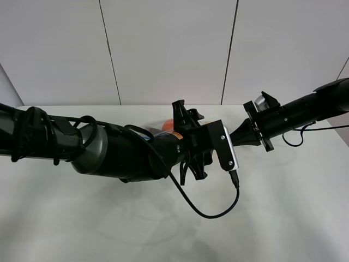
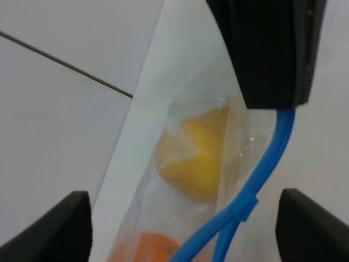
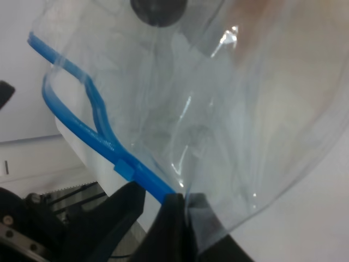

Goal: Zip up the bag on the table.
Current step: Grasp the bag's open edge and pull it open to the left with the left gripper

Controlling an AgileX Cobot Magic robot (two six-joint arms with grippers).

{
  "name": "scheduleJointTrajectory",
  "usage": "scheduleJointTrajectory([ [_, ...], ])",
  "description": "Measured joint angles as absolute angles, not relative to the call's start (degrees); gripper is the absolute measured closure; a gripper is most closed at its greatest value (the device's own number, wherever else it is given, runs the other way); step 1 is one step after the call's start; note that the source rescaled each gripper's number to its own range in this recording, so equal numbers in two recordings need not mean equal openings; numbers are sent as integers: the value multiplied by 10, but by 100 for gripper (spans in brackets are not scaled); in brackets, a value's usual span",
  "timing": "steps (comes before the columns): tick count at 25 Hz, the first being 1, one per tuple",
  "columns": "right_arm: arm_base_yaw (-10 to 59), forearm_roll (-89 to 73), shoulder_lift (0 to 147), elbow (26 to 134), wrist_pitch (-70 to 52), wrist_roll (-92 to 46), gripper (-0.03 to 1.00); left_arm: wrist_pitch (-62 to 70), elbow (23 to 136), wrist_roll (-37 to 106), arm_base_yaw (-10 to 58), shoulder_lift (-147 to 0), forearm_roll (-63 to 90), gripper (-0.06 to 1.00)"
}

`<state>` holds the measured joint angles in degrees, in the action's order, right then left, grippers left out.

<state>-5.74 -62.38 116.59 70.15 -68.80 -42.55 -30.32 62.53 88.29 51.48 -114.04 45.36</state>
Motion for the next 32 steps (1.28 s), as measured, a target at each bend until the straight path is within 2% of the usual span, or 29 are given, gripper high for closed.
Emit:
scheduleJointTrajectory([
  [4,-57,-624,1166,702,-688,-414,97,-305,625,852,515,-1142,416,8],
  [8,-57,-649,1166,702,-689,-406,97,-309,625,846,515,-1158,399,13],
  [17,-57,-660,1166,702,-690,-396,97,-365,625,846,515,-1162,326,14],
  [32,-57,-660,1166,702,-690,-392,97,-410,625,879,514,-1211,301,14],
])
